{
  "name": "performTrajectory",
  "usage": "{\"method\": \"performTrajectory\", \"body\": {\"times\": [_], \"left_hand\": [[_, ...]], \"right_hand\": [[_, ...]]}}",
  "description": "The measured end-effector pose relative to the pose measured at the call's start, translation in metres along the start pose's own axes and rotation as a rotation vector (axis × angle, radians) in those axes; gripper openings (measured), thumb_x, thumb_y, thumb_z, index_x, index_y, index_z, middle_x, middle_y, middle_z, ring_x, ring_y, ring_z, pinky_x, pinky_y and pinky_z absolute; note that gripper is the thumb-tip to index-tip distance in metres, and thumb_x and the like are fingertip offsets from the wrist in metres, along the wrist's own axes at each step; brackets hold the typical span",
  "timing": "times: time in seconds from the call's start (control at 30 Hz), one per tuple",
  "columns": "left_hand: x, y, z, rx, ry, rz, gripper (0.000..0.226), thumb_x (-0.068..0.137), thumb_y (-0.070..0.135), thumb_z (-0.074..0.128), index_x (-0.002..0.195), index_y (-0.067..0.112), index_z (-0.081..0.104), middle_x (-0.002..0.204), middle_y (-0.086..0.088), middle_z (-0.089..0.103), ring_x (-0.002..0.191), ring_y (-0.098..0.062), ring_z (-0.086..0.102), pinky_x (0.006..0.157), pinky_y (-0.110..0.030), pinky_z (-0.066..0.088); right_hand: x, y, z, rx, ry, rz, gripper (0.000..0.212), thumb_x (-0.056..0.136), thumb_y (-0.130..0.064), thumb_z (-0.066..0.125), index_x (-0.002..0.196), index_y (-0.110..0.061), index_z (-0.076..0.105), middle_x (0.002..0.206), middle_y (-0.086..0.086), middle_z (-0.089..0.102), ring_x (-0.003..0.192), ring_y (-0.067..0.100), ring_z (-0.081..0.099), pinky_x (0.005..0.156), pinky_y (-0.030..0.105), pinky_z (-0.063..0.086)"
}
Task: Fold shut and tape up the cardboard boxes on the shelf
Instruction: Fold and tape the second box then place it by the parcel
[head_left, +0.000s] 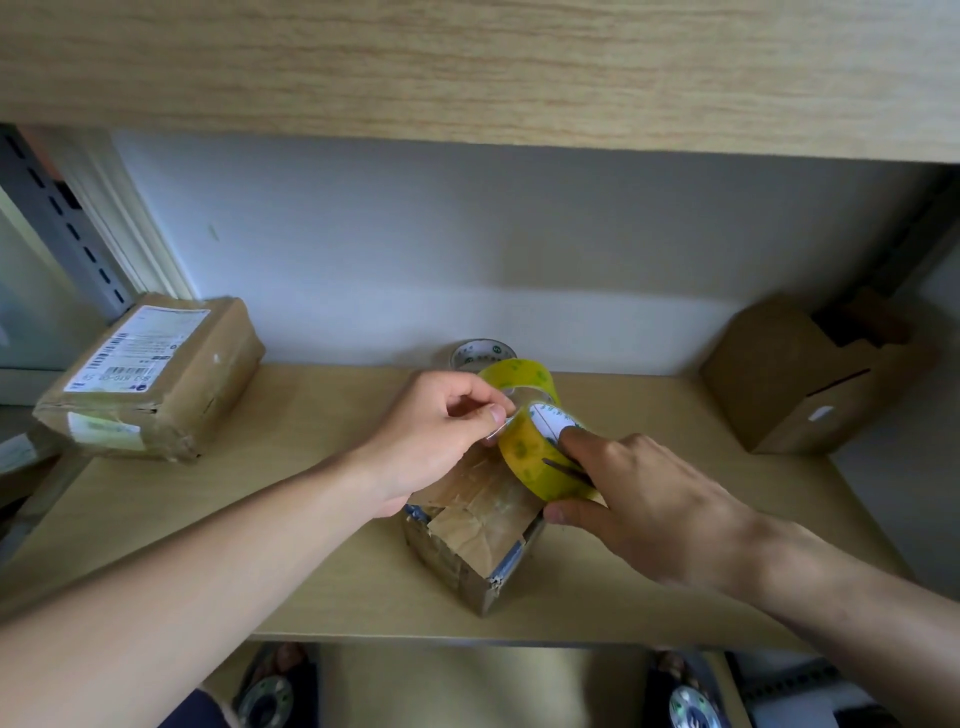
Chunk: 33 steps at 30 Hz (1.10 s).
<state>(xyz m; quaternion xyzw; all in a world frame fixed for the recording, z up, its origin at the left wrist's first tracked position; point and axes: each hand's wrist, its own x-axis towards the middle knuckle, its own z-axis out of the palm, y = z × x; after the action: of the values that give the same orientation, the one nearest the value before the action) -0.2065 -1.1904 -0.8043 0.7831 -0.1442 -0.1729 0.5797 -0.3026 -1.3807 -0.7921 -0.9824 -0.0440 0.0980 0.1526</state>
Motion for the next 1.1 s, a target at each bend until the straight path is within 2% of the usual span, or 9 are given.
{"method": "performTrajectory", "body": {"times": [0.13, 0.2, 0.3, 0.4, 0.6, 0.67, 0.83, 1.0, 1.1], "left_hand": [[-0.006, 0.010, 0.001, -0.039, 0.027, -0.090, 0.011, 0.100, 0.007, 0.063, 0.104, 0.005, 0.073, 0.092, -0.004, 0.070, 0.064, 0.001, 0.061, 0.048, -0.004, 0.043], [-0.009, 0.013, 0.001, -0.076, 0.019, -0.145, 0.010, 0.100, 0.010, 0.064, 0.104, 0.009, 0.073, 0.099, 0.000, 0.073, 0.069, -0.002, 0.065, 0.052, -0.021, 0.052], [-0.014, 0.013, 0.000, -0.129, 0.024, -0.203, 0.009, 0.097, 0.015, 0.069, 0.101, 0.018, 0.076, 0.100, 0.008, 0.076, 0.080, -0.007, 0.069, 0.073, -0.034, 0.043], [-0.015, 0.009, 0.001, -0.084, 0.083, -0.178, 0.008, 0.095, 0.016, 0.072, 0.097, 0.022, 0.078, 0.091, 0.001, 0.075, 0.076, -0.005, 0.066, 0.072, -0.033, 0.048], [-0.015, 0.010, -0.006, -0.081, 0.180, -0.091, 0.006, 0.092, 0.017, 0.076, 0.092, 0.022, 0.079, 0.074, 0.003, 0.067, 0.066, -0.003, 0.057, 0.059, -0.011, 0.047], [-0.016, 0.013, -0.009, -0.082, 0.174, -0.087, 0.006, 0.091, 0.018, 0.077, 0.090, 0.024, 0.079, 0.076, 0.000, 0.068, 0.064, -0.004, 0.056, 0.060, -0.013, 0.047], [-0.022, 0.021, -0.008, -0.128, 0.126, -0.108, 0.008, 0.089, 0.017, 0.078, 0.097, 0.019, 0.081, 0.075, 0.004, 0.074, 0.058, -0.003, 0.052, 0.059, -0.016, 0.039], [-0.025, 0.024, 0.000, -0.205, 0.118, -0.171, 0.007, 0.088, 0.014, 0.078, 0.094, 0.018, 0.081, 0.077, 0.000, 0.076, 0.056, -0.002, 0.053, 0.067, -0.029, 0.037], [-0.025, 0.023, 0.000, -0.225, 0.129, -0.192, 0.008, 0.088, 0.010, 0.078, 0.092, 0.016, 0.081, 0.076, -0.001, 0.076, 0.055, -0.003, 0.053, 0.068, -0.030, 0.037]], "right_hand": [[0.008, 0.007, 0.000, -0.040, 0.029, 0.018, 0.037, 0.095, -0.052, 0.064, 0.100, -0.025, 0.039, 0.082, 0.001, 0.058, 0.074, 0.030, 0.054, 0.069, 0.043, 0.049], [0.012, 0.010, -0.002, -0.057, 0.045, 0.011, 0.035, 0.095, -0.050, 0.065, 0.106, -0.028, 0.041, 0.094, 0.002, 0.066, 0.084, 0.033, 0.061, 0.073, 0.043, 0.051], [0.018, 0.011, -0.009, -0.081, 0.036, -0.008, 0.036, 0.093, -0.049, 0.068, 0.101, -0.037, 0.036, 0.100, 0.001, 0.068, 0.089, 0.030, 0.064, 0.073, 0.039, 0.050], [0.021, 0.013, -0.017, -0.082, 0.030, -0.022, 0.033, 0.090, -0.050, 0.072, 0.103, -0.036, 0.045, 0.097, -0.004, 0.065, 0.088, 0.025, 0.062, 0.071, 0.037, 0.047], [0.013, 0.015, -0.038, -0.030, 0.149, -0.213, 0.029, 0.090, -0.055, 0.070, 0.094, -0.031, 0.054, 0.079, -0.011, 0.062, 0.072, 0.010, 0.059, 0.068, 0.036, 0.050], [0.008, 0.017, -0.047, 0.019, 0.207, -0.272, 0.032, 0.093, -0.064, 0.059, 0.083, -0.034, 0.050, 0.069, -0.011, 0.055, 0.065, 0.009, 0.055, 0.057, 0.023, 0.040], [0.007, 0.019, -0.056, 0.069, 0.271, -0.274, 0.045, 0.093, -0.079, 0.033, 0.073, -0.039, 0.039, 0.058, -0.008, 0.047, 0.052, 0.011, 0.044, 0.051, 0.023, 0.032], [0.008, 0.022, -0.063, 0.127, 0.302, -0.247, 0.059, 0.103, -0.068, 0.026, 0.071, -0.025, 0.049, 0.056, 0.000, 0.045, 0.051, 0.011, 0.040, 0.052, 0.023, 0.030], [0.009, 0.018, -0.068, 0.039, 0.287, -0.226, 0.056, 0.098, -0.068, 0.034, 0.064, -0.024, 0.043, 0.053, -0.001, 0.042, 0.048, 0.014, 0.040, 0.051, 0.027, 0.026]]}}
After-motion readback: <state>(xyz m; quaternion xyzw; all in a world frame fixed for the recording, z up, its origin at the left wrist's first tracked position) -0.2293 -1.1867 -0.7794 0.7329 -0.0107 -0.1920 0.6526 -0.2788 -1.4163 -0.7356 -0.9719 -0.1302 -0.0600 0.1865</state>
